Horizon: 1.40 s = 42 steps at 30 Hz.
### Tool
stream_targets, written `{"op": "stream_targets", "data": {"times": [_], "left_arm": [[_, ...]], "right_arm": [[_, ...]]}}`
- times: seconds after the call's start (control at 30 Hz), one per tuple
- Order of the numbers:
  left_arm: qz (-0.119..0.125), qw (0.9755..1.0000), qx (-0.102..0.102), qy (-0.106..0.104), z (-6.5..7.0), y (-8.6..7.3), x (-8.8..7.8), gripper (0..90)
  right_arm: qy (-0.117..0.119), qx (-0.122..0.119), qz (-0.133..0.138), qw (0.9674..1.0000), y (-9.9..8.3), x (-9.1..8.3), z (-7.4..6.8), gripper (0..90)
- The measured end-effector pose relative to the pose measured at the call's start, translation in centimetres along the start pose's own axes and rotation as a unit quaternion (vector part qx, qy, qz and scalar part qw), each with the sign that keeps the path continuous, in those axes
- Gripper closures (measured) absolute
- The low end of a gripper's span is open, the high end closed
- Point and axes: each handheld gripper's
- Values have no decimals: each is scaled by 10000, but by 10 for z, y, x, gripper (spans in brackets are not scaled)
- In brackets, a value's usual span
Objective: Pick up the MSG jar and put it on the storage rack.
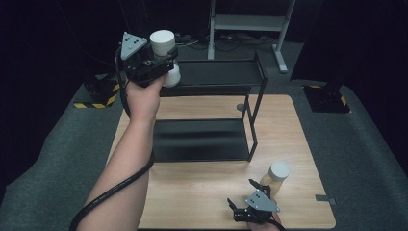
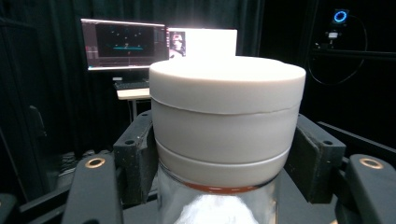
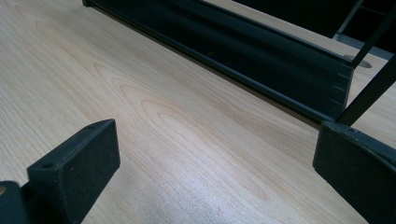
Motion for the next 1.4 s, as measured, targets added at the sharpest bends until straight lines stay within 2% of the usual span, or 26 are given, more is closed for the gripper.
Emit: {"op": "stream_targets", "data": {"times": [0.73,1.2,1.4], "left_arm": [[-98,9998,48,187,4,-4,15,345],[-73,9997,163,195,7,-8,15,344],[-75,9998,84,143,4,-9,14,340]], "right_arm": [[-6,21,50,10000,-2,-1,0,0],[2,20,46,10000,-2,-1,0,0],[0,-8,29,10000,-1,-1,-1,0]]}}
Point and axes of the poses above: each handheld gripper's, and its own axes: x roughly forward along the jaws, y roughly out of its top, z roughly to its right, and after that the axes turned 8 degrees about y, right-handed
